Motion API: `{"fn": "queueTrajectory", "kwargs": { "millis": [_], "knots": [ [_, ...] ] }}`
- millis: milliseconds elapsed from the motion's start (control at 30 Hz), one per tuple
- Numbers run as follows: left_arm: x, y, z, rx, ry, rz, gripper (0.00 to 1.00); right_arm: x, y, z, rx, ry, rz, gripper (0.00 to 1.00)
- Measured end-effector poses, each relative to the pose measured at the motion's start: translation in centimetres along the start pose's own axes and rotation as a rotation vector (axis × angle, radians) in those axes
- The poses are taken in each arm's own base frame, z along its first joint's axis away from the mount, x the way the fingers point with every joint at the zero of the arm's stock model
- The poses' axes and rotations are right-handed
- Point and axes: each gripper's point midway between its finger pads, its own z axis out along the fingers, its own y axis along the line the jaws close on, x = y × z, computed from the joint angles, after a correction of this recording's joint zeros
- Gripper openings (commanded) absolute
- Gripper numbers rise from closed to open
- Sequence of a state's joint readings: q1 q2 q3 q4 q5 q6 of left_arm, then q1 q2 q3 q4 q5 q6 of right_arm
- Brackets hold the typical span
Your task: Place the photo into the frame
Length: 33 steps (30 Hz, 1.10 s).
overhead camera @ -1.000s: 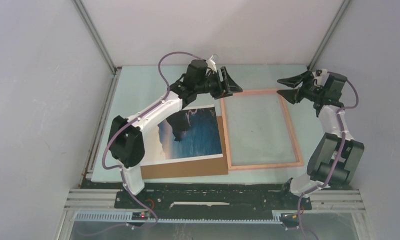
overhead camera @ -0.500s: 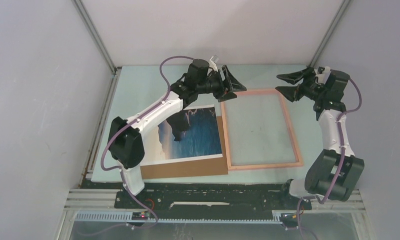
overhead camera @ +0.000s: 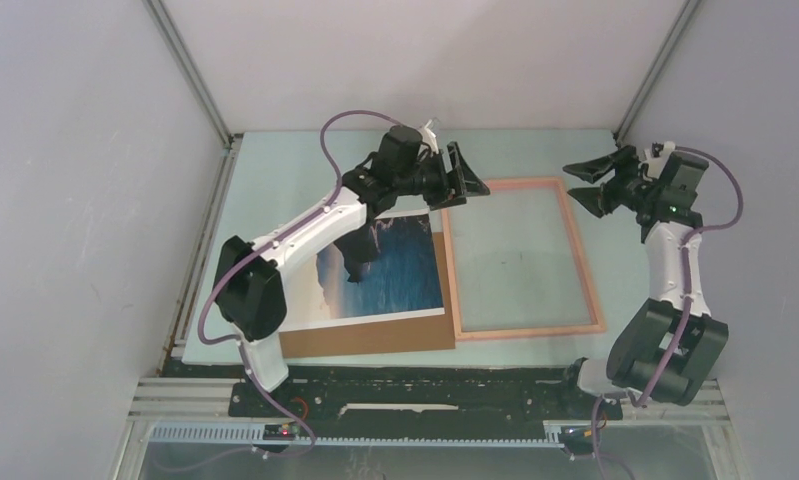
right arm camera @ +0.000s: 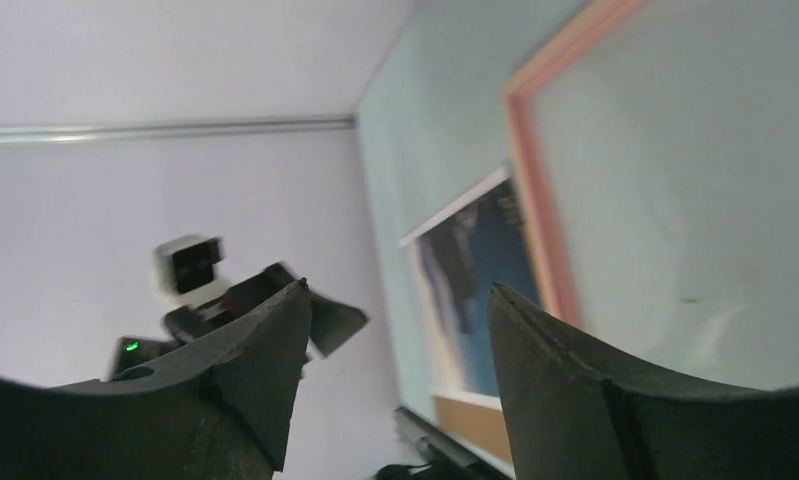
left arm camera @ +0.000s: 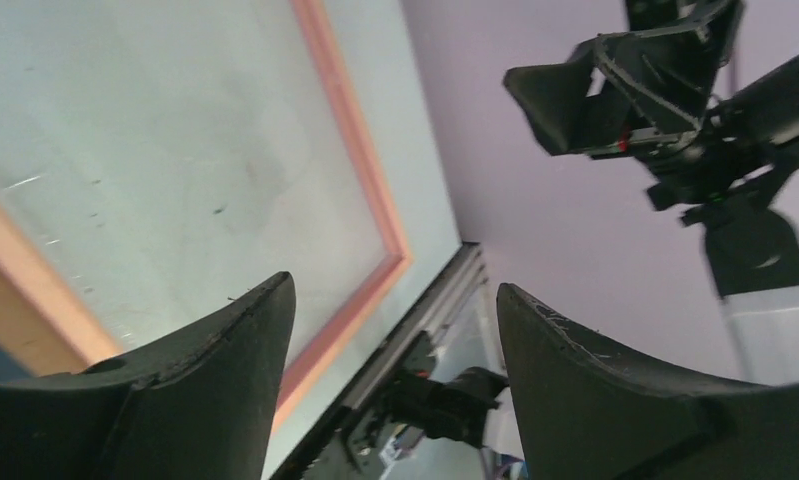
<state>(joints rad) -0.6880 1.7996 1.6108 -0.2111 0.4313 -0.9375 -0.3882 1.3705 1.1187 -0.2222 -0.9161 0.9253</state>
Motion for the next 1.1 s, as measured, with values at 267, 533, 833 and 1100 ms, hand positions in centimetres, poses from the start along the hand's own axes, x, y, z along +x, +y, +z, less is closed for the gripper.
{"fn": "queueTrajectory", "kwargs": {
  "millis": [267, 533, 833, 1100],
  "knots": [
    [1.7, 5.8, 0.0, -0.194, 0.053, 0.128, 0.78, -2.4, -11.5, 0.2, 0.364, -0.059, -0.107, 0.78],
    [5.0, 13.1, 2.6, -0.332, 0.155, 0.086, 0.69, -4.4, -19.0, 1.7, 0.570, 0.007, -0.154, 0.76],
    [7.0, 17.4, 4.4, -0.400, 0.214, 0.046, 0.71, -5.1, -22.1, 0.6, 0.638, 0.032, -0.128, 0.75],
    [6.7, 18.2, 5.0, -0.497, 0.139, 0.023, 0.80, -3.3, -21.5, 2.1, 0.663, 0.082, -0.173, 0.77]
  ]
}}
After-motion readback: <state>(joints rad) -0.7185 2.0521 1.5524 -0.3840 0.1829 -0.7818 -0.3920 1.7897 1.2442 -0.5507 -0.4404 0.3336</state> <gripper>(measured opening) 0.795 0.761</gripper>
